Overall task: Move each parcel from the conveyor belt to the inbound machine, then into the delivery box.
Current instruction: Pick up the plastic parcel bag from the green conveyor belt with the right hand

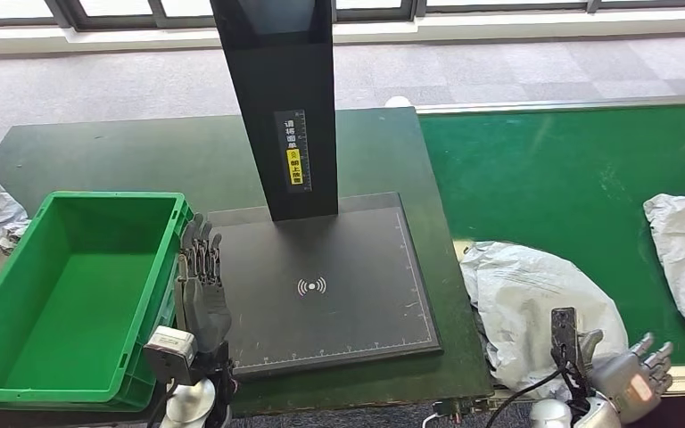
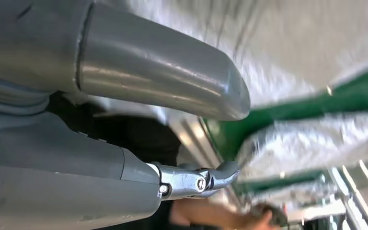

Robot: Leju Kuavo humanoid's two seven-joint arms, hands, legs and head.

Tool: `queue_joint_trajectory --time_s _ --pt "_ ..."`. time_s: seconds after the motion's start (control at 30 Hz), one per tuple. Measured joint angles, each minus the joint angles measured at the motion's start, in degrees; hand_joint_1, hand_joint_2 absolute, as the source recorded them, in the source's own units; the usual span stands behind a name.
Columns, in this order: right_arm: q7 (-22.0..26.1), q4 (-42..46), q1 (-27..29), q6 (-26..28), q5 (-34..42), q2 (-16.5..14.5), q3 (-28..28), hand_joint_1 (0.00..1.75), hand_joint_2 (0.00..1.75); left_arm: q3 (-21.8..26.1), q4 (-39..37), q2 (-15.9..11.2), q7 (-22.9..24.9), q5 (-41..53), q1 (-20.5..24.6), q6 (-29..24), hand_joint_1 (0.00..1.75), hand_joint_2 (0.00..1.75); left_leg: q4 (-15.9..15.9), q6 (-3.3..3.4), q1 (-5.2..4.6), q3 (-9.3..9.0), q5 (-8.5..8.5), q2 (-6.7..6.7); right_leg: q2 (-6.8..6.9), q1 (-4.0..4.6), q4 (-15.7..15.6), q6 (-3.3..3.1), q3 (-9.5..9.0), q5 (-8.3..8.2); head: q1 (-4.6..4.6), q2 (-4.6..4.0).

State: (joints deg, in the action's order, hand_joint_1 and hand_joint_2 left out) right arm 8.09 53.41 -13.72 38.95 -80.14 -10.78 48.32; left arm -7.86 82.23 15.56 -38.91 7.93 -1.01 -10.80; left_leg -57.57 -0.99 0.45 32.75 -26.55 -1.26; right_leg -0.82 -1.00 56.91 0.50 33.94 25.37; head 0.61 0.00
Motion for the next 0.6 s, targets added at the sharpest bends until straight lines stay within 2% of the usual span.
queue_joint_trajectory --time_s 0.13,0.23,0.5,0.6 --pt "6.8 -8.9 -2.1 -5.0 7.7 2.1 0.0 0.00 0.00 0.1 0.0 0.0 0.0 0.2 0.0 0.3 0.00 0.00 0.0 0.01 0.00 0.00 0.01 0.00 0.00 0.00 0.0 0.03 -0.01 -0.03 0.00 0.00" --pt "11.4 -12.3 -3.0 -4.7 12.6 2.7 0.0 0.00 0.00 0.1 0.0 0.0 0.0 0.2 0.0 0.3 0.00 0.00 0.0 0.02 0.00 -0.01 0.03 -0.01 0.00 0.01 0.0 0.03 -0.01 -0.03 0.00 0.00" --pt "11.2 -14.8 -3.6 -3.9 14.9 3.3 -0.5 0.00 0.00 0.2 0.0 0.0 0.0 0.2 0.0 0.3 0.00 0.00 0.0 0.02 0.00 -0.01 0.03 -0.01 0.00 0.00 0.0 0.03 -0.02 -0.03 0.00 0.00" --pt "14.8 -15.0 -3.6 -1.8 17.9 3.3 -0.9 0.00 0.00 0.2 0.0 0.0 0.0 0.2 0.0 0.3 0.00 0.00 0.0 0.03 0.00 -0.01 0.03 -0.01 0.01 -0.02 0.0 0.03 -0.02 -0.03 0.00 0.00"
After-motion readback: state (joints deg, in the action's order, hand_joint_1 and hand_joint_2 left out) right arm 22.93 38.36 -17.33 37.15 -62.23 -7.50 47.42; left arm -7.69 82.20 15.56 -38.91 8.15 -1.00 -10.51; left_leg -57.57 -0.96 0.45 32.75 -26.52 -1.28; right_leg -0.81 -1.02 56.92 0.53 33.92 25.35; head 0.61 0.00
